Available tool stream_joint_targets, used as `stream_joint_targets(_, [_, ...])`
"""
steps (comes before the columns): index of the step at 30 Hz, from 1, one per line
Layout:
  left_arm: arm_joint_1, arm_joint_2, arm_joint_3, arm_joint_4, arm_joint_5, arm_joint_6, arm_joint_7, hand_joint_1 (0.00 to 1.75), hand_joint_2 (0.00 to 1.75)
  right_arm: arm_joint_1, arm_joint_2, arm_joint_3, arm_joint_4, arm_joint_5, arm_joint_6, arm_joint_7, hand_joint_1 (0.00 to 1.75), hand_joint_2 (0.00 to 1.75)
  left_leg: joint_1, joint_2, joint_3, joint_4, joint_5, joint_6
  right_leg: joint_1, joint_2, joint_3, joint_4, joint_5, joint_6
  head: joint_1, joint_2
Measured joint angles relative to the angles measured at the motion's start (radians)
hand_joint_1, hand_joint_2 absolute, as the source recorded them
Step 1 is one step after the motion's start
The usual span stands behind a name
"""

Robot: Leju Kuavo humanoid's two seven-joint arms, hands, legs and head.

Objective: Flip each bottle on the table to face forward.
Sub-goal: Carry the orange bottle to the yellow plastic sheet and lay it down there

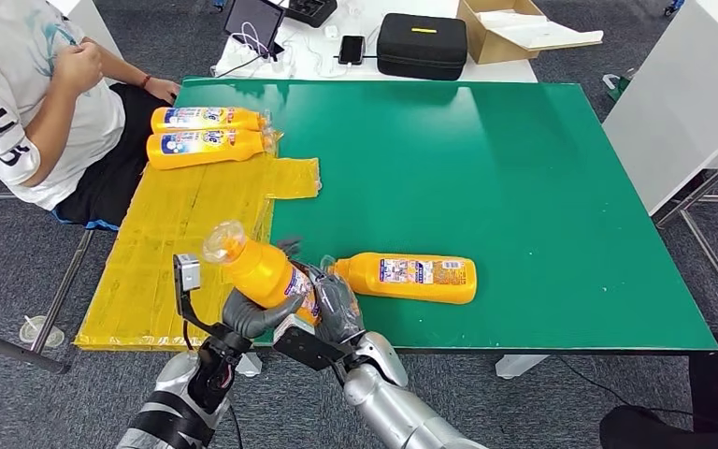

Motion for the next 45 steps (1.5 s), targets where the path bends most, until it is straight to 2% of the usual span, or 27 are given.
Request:
stream_joint_targets(17, [-0.001,-0.011,0.019,0.011,0.03,0.002,0.03,0.0,1.75,-0.003,0.0,0.0,0.025,0.009,0.004,0.012,1.75,1.75,0.0,0.001,-0.001,0.0,0.0,0.0,0.0,0.0,-0.001,0.0,0.0,0.0,0.0,0.0])
stream_joint_targets(40, [-0.002,-0.018,0.028,0.008,0.045,0.016,0.023,0.01,1.75,-0.014,-0.003,0.0,0.043,0.025,0.007,0.027,1.75,1.75,0.0,0.003,-0.001,0.0,0.0,0.0,0.0,0.001,-0.001,0.0,0.0,0.0,0.0,0.0])
stream_joint_targets(41, [-0.002,-0.018,0.028,0.008,0.043,0.018,0.023,0.2,1.75,-0.014,-0.003,0.0,0.043,0.025,0.008,0.028,1.75,1.75,0.0,0.003,-0.001,0.0,0.0,0.0,0.0,0.001,-0.001,0.0,0.0,0.0,0.0,0.0])
stream_joint_targets(44, [-0.002,-0.019,0.029,0.007,0.036,0.026,0.015,1.5,1.75,-0.015,-0.003,0.0,0.045,0.025,0.01,0.032,1.75,1.75,0.0,0.003,-0.001,0.0,0.0,0.0,0.0,0.001,-0.001,0.0,0.0,0.0,0.0,0.0])
stream_joint_targets(45, [-0.001,-0.02,0.03,0.005,0.032,0.032,0.01,1.75,1.75,-0.015,-0.003,0.0,0.045,0.025,0.01,0.033,1.75,1.75,0.0,0.003,-0.001,0.0,0.0,0.0,0.0,0.001,-0.001,0.0,0.0,0.0,0.0,0.0])
